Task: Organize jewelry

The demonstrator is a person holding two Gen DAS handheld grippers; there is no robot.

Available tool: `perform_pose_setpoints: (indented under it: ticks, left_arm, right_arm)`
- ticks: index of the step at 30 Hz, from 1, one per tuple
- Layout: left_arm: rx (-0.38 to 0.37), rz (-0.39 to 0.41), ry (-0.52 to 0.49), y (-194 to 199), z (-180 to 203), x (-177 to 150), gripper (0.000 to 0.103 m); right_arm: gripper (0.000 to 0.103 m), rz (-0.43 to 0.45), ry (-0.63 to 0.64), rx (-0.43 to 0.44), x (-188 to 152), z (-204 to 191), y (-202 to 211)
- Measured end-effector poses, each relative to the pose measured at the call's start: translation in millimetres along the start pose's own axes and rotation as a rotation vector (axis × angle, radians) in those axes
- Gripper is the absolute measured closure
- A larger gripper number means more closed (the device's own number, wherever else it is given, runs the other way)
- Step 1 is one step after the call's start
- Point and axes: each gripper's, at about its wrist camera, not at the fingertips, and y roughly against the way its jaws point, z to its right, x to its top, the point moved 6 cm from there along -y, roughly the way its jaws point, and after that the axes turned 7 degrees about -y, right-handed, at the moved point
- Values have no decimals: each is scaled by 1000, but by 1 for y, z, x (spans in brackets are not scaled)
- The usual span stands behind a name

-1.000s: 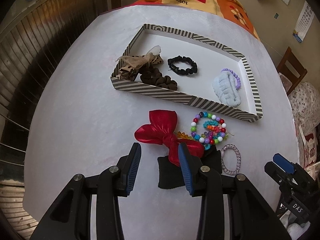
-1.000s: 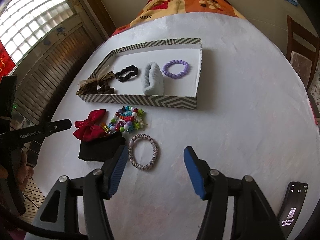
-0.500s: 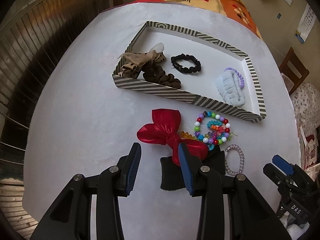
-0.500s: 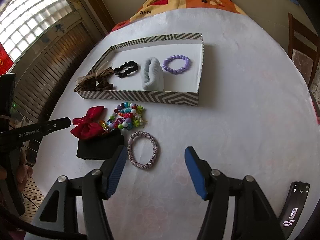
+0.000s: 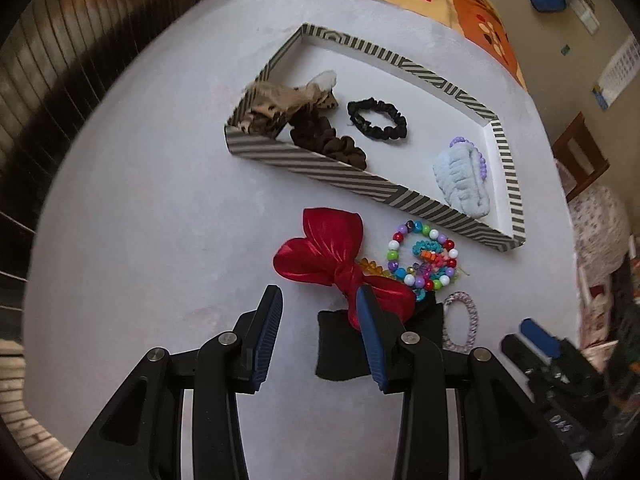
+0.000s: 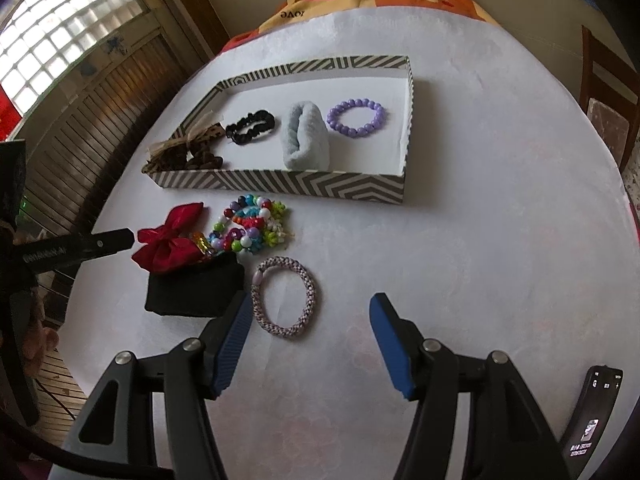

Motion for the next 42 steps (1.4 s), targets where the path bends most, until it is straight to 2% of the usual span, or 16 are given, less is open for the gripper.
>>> perform_pose_setpoints:
  ticks: [7, 11, 16, 17, 19, 21, 22, 23, 24, 25, 26, 28, 30, 42]
  left_arm:
    - [-77, -67, 76, -25, 0, 6, 81]
    - [-60, -92, 103, -39, -4, 10, 81]
    - [-49, -115, 104, -54, -1, 18, 81]
    - [-44, -129, 97, -59, 1, 18, 81]
    - [-27, -111, 76, -58, 5, 20, 81]
    - [-20, -110, 65, -60, 6, 21, 81]
    - [-19, -111, 60, -61, 7, 22, 81]
    - [-12, -107, 51, -62, 7, 22, 84]
    - [-14, -100, 41, -62, 8, 22, 91]
    - [-19, -98, 35, -62, 8, 22, 94]
    - [-21, -93, 32, -62, 8, 22, 99]
    - [-20, -78, 22, -58, 6, 23, 103]
    - [-20, -57, 17, -52, 5, 25, 103]
    - [-28, 63, 15, 7, -4, 29, 103]
  right_arm:
    - [39, -6, 57, -54, 1, -7, -19]
    - [39, 6, 70, -54, 4, -12, -26]
    - [40, -1, 133, -126, 1, -14, -37]
    - [43, -1, 135, -127, 0, -14, -39]
    - [56, -15, 138, -132, -1, -12, -44]
    - [65, -11, 154, -150, -2, -12, -46]
    - [73, -9, 164, -162, -2, -12, -46]
    - [76, -4, 174, -171, -2, -13, -46]
    - [83, -2, 183, -176, -1, -13, -46]
    - [90, -2, 188, -178, -2, -12, -46]
    - [91, 1, 190, -176, -2, -12, -45]
    - [95, -2, 166, -149, -2, -9, -43]
    - [95, 2, 135, -116, -1, -7, -39]
    - [95, 70, 110, -45, 11, -15, 2]
